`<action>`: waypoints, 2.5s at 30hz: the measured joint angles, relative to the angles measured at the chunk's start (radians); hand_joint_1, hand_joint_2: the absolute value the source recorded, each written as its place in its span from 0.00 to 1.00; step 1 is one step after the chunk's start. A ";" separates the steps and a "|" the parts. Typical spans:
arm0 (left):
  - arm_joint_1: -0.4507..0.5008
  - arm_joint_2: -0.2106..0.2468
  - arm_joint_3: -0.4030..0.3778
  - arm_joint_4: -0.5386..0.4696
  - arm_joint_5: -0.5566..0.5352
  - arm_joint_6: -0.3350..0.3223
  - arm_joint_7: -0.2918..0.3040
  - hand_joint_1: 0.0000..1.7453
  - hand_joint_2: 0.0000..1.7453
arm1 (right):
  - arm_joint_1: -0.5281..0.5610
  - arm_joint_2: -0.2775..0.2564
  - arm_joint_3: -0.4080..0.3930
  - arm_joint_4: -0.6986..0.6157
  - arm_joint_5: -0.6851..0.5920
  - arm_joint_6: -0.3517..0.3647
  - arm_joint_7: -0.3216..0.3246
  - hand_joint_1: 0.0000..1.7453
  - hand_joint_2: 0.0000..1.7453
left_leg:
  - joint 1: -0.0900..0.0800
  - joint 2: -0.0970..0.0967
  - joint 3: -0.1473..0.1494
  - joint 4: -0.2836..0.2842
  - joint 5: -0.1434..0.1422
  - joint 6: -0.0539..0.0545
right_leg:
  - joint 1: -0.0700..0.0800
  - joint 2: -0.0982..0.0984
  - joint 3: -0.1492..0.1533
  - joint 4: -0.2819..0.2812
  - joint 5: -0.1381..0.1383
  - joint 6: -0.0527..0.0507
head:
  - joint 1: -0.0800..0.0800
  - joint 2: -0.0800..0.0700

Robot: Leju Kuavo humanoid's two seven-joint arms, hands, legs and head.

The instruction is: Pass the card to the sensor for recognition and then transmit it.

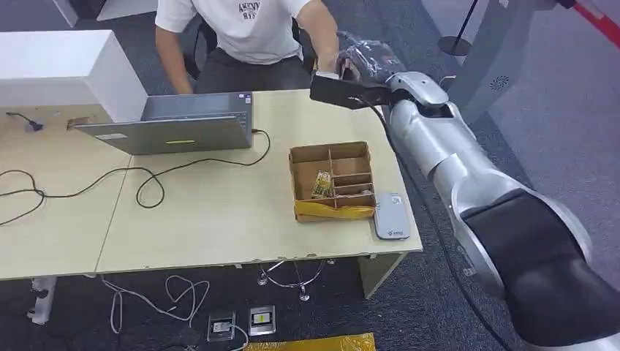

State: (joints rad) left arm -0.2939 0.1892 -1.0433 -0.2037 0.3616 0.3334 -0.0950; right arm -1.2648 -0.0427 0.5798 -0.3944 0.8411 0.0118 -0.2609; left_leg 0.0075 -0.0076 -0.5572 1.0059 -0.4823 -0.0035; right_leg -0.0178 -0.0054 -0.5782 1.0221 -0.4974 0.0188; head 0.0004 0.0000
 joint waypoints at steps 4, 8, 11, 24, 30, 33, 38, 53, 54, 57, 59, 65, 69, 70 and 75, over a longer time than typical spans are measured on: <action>0.010 -0.001 0.000 0.000 0.011 0.023 -0.003 0.00 0.00 | 0.000 0.011 0.001 0.012 -0.008 -0.023 -0.003 0.00 1.00 | 0.000 0.000 0.000 0.000 0.000 0.000 | 0.000 0.000 0.000 0.000 0.000 0.000 | 0.000 0.000; 0.027 -0.005 0.001 0.000 0.021 0.039 -0.014 0.00 0.00 | 0.000 0.022 0.001 0.021 -0.027 -0.069 -0.038 0.00 1.00 | 0.000 0.001 0.000 0.000 0.000 0.000 | 0.000 0.000 0.000 0.000 0.000 0.000 | 0.000 0.000; 0.038 -0.008 0.002 0.000 0.025 0.046 -0.025 0.00 0.00 | -0.008 0.027 0.000 0.022 -0.066 -0.094 -0.072 0.00 1.00 | 0.000 0.001 0.000 0.000 0.000 0.000 | 0.000 0.000 0.000 0.000 0.000 0.000 | 0.000 0.000; 0.056 -0.009 0.006 0.000 0.038 0.046 -0.039 0.00 0.00 | 0.019 -0.007 -0.084 -0.122 -0.374 0.092 -0.146 0.00 1.00 | 0.000 0.001 0.001 0.000 0.000 0.000 | 0.000 0.001 0.000 0.000 0.000 0.000 | 0.000 0.000; 0.057 -0.002 0.013 0.000 0.037 0.036 -0.042 0.00 0.00 | 0.156 -0.075 -0.090 -0.328 -0.433 0.178 -0.066 0.00 1.00 | 0.000 0.001 0.002 0.000 0.000 0.000 | 0.000 0.001 0.000 -0.001 0.000 0.000 | 0.000 0.000; 0.057 0.000 0.013 0.000 0.036 0.030 -0.042 0.00 0.00 | 0.259 -0.110 -0.091 -0.406 -0.443 0.192 -0.038 0.00 1.00 | 0.000 0.001 0.002 0.000 0.000 0.000 | 0.000 0.000 0.001 -0.001 0.000 0.000 | 0.000 0.000; 0.056 0.006 0.013 0.000 0.034 0.026 -0.034 0.00 0.00 | 0.403 -0.163 -0.096 -0.526 -0.449 0.213 0.011 0.00 1.00 | 0.000 0.001 0.002 0.000 0.000 0.000 | 0.000 0.001 0.001 -0.001 0.000 0.000 | 0.000 0.000; 0.050 0.009 0.013 0.000 0.006 0.021 -0.007 0.00 0.00 | 0.687 -0.248 -0.133 -0.771 -0.409 0.239 0.117 0.00 1.00 | 0.000 0.002 0.002 0.000 0.000 0.000 | 0.000 0.002 0.001 -0.001 0.000 0.000 | 0.000 0.000; 0.049 0.009 0.013 0.000 0.004 0.019 -0.004 0.00 0.00 | 0.696 -0.252 -0.134 -0.782 -0.404 0.239 0.122 0.00 1.00 | 0.000 0.002 0.002 0.000 0.000 0.000 | 0.000 0.002 0.001 -0.001 0.000 0.000 | 0.000 0.000; 0.044 0.009 0.013 0.000 -0.004 0.012 -0.002 0.00 0.00 | 0.722 -0.266 -0.134 -0.809 -0.396 0.239 0.133 0.00 1.00 | 0.000 0.002 0.002 0.000 0.000 0.000 | 0.000 0.002 0.001 -0.001 0.000 0.000 | 0.000 0.000; 0.040 0.009 0.013 0.000 -0.005 0.012 0.000 0.00 0.00 | 0.733 -0.275 -0.134 -0.823 -0.393 0.241 0.136 0.00 1.00 | 0.000 0.002 0.002 0.000 0.000 0.000 | 0.000 0.002 0.001 -0.001 0.000 0.000 | 0.000 0.000; 0.031 0.008 0.013 0.000 -0.015 0.008 0.010 0.00 0.00 | 0.770 -0.295 -0.134 -0.855 -0.363 0.249 0.164 0.00 1.00 | 0.000 0.002 0.002 0.000 0.000 0.000 | 0.000 0.002 0.000 -0.001 0.000 0.000 | 0.000 0.000; 0.029 0.008 0.013 0.000 -0.018 0.008 0.013 0.00 0.00 | 0.789 -0.306 -0.132 -0.863 -0.315 0.242 0.168 0.00 1.00 | 0.000 0.002 0.002 0.000 0.000 0.000 | 0.000 0.002 0.000 -0.001 0.000 0.000 | 0.000 0.000; 0.028 0.008 0.013 0.000 -0.018 0.008 0.013 0.00 0.00 | 0.791 -0.308 -0.132 -0.864 -0.309 0.241 0.169 0.00 1.00 | 0.000 0.002 0.002 0.000 0.000 0.000 | 0.000 0.002 0.000 -0.001 0.000 0.000 | 0.000 0.000; 0.027 0.009 0.013 0.000 -0.018 0.008 0.014 0.00 0.00 | 0.798 -0.319 -0.129 -0.867 -0.237 0.197 0.189 0.00 1.00 | 0.000 0.002 0.002 0.000 0.000 0.000 | 0.000 0.002 0.000 -0.001 0.000 0.000 | 0.000 0.000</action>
State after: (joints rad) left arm -0.2672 0.1980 -1.0307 -0.2037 0.3441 0.3414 -0.0813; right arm -0.4672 -0.3616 0.4505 -1.2615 0.6039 0.2086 -0.0717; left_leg 0.0076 -0.0055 -0.5554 1.0057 -0.4828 -0.0036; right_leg -0.0177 -0.0034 -0.5777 1.0213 -0.4974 0.0187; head 0.0004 0.0000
